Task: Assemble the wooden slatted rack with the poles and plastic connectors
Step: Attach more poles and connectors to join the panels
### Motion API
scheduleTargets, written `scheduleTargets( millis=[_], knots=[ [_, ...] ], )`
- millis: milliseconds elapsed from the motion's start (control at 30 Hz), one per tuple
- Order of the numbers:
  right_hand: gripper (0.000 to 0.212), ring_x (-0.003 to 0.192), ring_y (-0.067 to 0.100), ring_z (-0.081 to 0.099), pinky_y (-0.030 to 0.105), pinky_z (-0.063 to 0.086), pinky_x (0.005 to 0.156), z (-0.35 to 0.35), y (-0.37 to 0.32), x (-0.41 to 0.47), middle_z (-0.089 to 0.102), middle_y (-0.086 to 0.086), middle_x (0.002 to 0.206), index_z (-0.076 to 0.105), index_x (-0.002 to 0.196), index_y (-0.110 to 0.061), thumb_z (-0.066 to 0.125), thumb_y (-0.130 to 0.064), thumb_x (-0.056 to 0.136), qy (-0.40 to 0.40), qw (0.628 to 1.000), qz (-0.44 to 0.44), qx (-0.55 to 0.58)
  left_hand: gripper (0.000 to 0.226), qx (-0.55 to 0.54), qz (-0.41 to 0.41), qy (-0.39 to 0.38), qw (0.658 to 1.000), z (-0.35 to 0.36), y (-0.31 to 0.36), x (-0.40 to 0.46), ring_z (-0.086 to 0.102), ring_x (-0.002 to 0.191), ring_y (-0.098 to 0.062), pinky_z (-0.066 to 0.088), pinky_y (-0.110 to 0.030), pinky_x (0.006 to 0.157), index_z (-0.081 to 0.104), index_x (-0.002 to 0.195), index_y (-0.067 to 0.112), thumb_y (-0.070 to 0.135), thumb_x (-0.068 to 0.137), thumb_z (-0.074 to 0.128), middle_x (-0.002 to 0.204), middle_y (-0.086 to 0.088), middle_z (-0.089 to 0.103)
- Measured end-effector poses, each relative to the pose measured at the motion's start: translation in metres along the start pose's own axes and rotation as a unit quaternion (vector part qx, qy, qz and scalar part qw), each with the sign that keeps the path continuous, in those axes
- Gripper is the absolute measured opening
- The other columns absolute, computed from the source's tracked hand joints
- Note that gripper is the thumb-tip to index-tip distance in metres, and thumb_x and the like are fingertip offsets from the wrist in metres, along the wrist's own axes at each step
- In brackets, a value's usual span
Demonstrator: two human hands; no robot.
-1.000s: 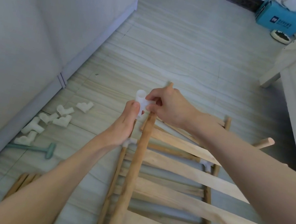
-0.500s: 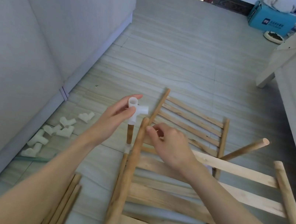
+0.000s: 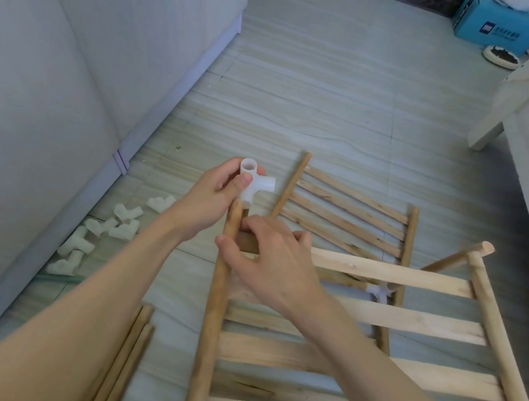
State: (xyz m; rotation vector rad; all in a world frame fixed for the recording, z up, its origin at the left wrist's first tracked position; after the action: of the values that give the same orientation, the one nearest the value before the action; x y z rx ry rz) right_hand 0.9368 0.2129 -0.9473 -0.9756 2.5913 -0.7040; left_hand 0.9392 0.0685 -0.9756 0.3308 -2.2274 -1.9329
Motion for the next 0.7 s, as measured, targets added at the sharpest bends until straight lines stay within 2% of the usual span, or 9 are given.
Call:
scheduleTargets(
  millis=[67, 133, 267, 367, 500, 700],
  knots=[
    [0.029, 0.104, 0.01, 0.048, 0.035, 0.025, 0.088, 0.002, -0.004, 0.001, 0.052, -0.015, 0.096, 0.055, 0.098, -0.027, 0.045, -0.054, 0.089, -0.005, 1.0, 0.001, 0.001, 0.02, -0.008, -0.01, -0.009, 1.0, -0.003, 0.0, -0.001, 0.05, 0.073, -0.013, 0.046, -0.02, 0.064, 0.057, 0.102, 0.021, 0.017, 0.101, 0.038, 0.099, -0.01, 0.057],
    [0.027, 0.104, 0.01, 0.048, 0.035, 0.025, 0.088, 0.003, -0.003, 0.001, 0.051, -0.015, 0.095, 0.054, 0.095, -0.029, 0.045, -0.053, 0.089, -0.008, 1.0, 0.005, 0.009, 0.021, -0.017, -0.021, -0.025, 0.999, -0.008, 0.0, -0.003, 0.051, 0.08, -0.016, 0.049, -0.024, 0.072, 0.057, 0.104, 0.019, 0.016, 0.102, 0.037, 0.101, -0.005, 0.057],
    [0.029, 0.104, 0.008, 0.048, 0.034, 0.025, 0.088, 0.003, 0.002, -0.001, 0.055, -0.016, 0.099, 0.055, 0.098, -0.029, 0.045, -0.054, 0.089, -0.017, 1.0, 0.009, 0.009, 0.02, -0.018, -0.026, -0.036, 0.999, -0.015, -0.002, -0.005, 0.052, 0.091, -0.015, 0.048, -0.034, 0.083, 0.058, 0.104, 0.022, 0.021, 0.102, 0.038, 0.107, -0.002, 0.057],
    [0.03, 0.102, 0.008, 0.047, 0.033, 0.024, 0.087, 0.002, 0.001, -0.002, 0.051, -0.017, 0.095, 0.056, 0.099, -0.028, 0.045, -0.054, 0.089, -0.02, 1.0, 0.007, 0.007, 0.019, -0.042, -0.021, -0.025, 0.999, -0.012, -0.004, -0.008, 0.054, 0.093, -0.015, 0.049, -0.03, 0.081, 0.059, 0.102, 0.025, 0.025, 0.101, 0.041, 0.106, 0.003, 0.059],
    [0.03, 0.102, 0.008, 0.047, 0.034, 0.025, 0.088, 0.002, -0.003, -0.002, 0.048, -0.016, 0.093, 0.056, 0.1, -0.028, 0.045, -0.054, 0.089, -0.02, 1.0, -0.004, 0.003, 0.02, -0.056, -0.015, -0.009, 0.998, -0.006, -0.002, -0.009, 0.053, 0.09, -0.021, 0.051, -0.025, 0.073, 0.06, 0.102, 0.021, 0.02, 0.1, 0.04, 0.104, 0.0, 0.059],
    [0.03, 0.103, 0.006, 0.045, 0.032, 0.024, 0.087, 0.003, 0.001, -0.006, 0.051, -0.018, 0.099, 0.054, 0.1, -0.029, 0.043, -0.055, 0.089, -0.021, 1.0, -0.001, 0.003, 0.017, -0.063, -0.017, -0.004, 0.998, -0.005, -0.003, -0.018, 0.054, 0.089, -0.018, 0.052, -0.024, 0.079, 0.059, 0.103, 0.019, 0.017, 0.099, 0.043, 0.101, -0.005, 0.059]
  ],
)
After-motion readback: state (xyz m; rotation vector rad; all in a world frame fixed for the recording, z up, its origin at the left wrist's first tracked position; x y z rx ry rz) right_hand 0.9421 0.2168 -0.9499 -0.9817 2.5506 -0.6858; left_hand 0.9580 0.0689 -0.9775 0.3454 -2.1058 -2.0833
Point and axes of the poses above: each hand's wrist, its own x-axis towards the middle knuckle, its own z-axis out of the palm, y = z × x, the point moved 1 cm from there along x, towards the middle knuckle
